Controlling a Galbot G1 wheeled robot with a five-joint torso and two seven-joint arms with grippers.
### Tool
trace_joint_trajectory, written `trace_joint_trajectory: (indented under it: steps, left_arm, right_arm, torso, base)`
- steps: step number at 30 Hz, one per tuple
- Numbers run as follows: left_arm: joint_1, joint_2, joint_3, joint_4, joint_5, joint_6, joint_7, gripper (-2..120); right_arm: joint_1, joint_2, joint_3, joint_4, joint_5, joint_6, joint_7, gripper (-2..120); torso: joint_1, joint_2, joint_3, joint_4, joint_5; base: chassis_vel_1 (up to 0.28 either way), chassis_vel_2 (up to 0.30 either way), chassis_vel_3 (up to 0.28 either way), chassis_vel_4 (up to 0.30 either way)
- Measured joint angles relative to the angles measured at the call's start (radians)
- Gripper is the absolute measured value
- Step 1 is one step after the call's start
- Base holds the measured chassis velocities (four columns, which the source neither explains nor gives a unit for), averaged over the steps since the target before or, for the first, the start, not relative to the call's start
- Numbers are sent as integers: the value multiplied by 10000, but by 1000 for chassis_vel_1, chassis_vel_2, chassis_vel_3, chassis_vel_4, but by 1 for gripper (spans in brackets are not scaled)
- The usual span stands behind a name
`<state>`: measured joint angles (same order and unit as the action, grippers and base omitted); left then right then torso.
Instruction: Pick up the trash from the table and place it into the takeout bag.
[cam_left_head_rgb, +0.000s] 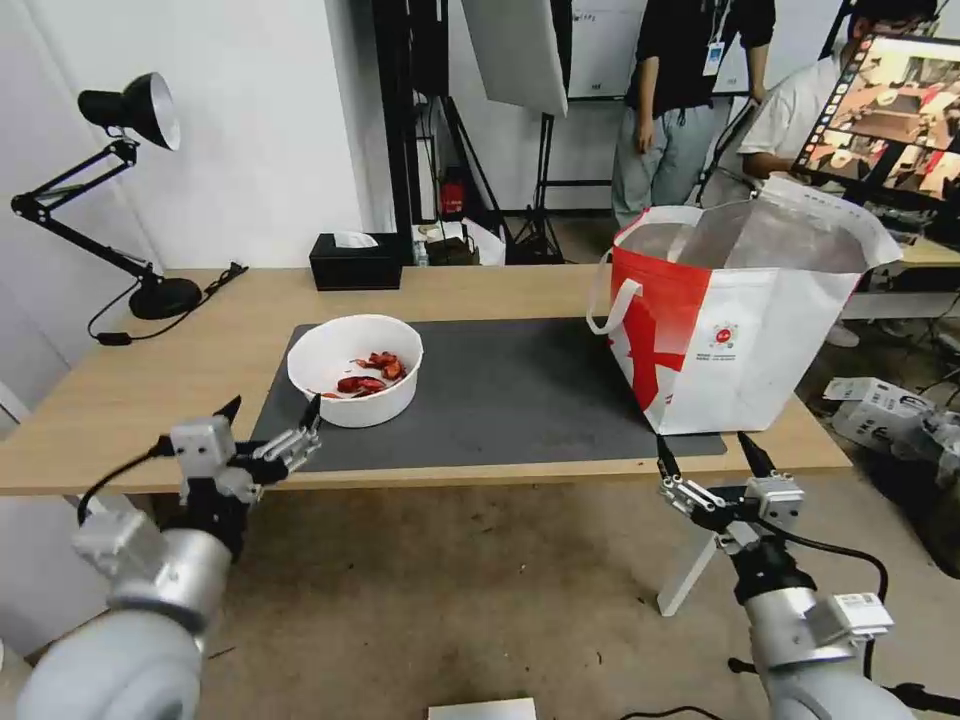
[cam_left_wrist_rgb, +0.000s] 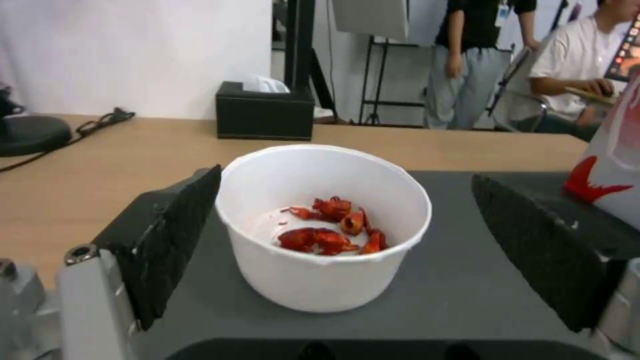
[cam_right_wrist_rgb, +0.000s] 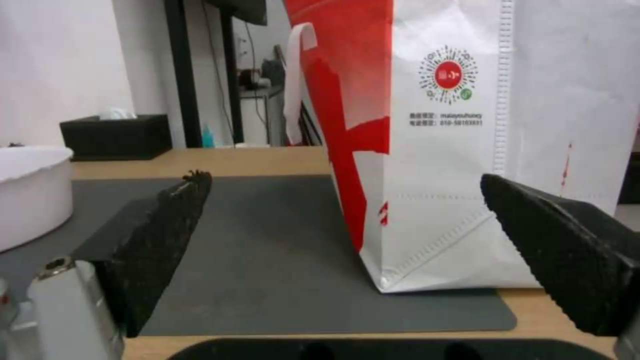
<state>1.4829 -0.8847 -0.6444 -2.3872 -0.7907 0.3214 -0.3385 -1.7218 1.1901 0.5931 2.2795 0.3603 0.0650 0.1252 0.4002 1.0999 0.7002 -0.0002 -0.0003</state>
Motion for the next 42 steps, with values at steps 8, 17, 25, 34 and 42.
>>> trace_joint_trajectory:
  steps: [8, 17, 25, 34, 42]
  left_arm:
    - [-2502, 1617, 630, 1489, -1949, 603, -14, 100]
    - [-5131, 2730, 1773, 3560, -4131, 1994, -9, 100]
    - [-6952, 2892, 3354, 4654, -4607, 2867, -71, 100]
    - [-8830, 2541, 5363, 6177, -4666, 3409, -263, 100]
    - [-9591, 2352, 6247, 7056, -4632, 3836, -470, 100]
  right_arm:
    - [113, 33, -11, -86, 6, -25, -5, 100]
    - [115, 110, -21, -162, 5, -37, -9, 100]
    - [173, 125, -72, -221, 3, -58, -8, 100]
    - [176, 147, -55, -258, 20, -72, -2, 100]
    - [216, 216, -102, -303, 26, -73, 2, 100]
  torso:
    - [0, 0, 0, 0, 3]
    - [0, 0, -1, 2, 3]
    - [-1, 0, -1, 2, 2]
    - [-1, -1, -1, 2, 2]
    - [-1, 0, -1, 2, 3]
  base:
    - [0, 0, 0, 0]
    - [0, 0, 0, 0]
    - [0, 0, 0, 0]
    - [0, 0, 0, 0]
    - [0, 0, 0, 0]
